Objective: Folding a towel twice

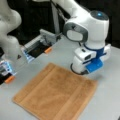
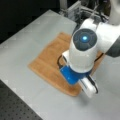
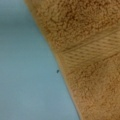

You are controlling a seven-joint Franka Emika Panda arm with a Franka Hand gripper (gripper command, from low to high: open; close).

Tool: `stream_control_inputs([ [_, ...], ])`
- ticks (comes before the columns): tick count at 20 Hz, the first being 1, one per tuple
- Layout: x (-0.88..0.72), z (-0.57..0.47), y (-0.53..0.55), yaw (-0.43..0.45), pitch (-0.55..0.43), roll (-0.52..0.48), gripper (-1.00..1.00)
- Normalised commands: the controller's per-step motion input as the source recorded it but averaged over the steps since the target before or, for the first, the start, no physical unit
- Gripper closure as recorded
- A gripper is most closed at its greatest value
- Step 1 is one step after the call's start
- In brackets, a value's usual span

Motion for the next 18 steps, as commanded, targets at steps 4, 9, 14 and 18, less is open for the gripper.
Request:
stream_control_inputs([
  [4,0.18,-0.12,0.04,-0.06,-0.086,-0.185,-1.0],
  [9,0.12,-0.04,0.03,-0.055,-0.084,-0.245,-1.0],
  [14,0.09,-0.12,0.03,-0.066,-0.074,-0.335,-1.0],
  [18,0.11,-0.17,0.06,-0.036,-0.058,-0.346,-1.0],
])
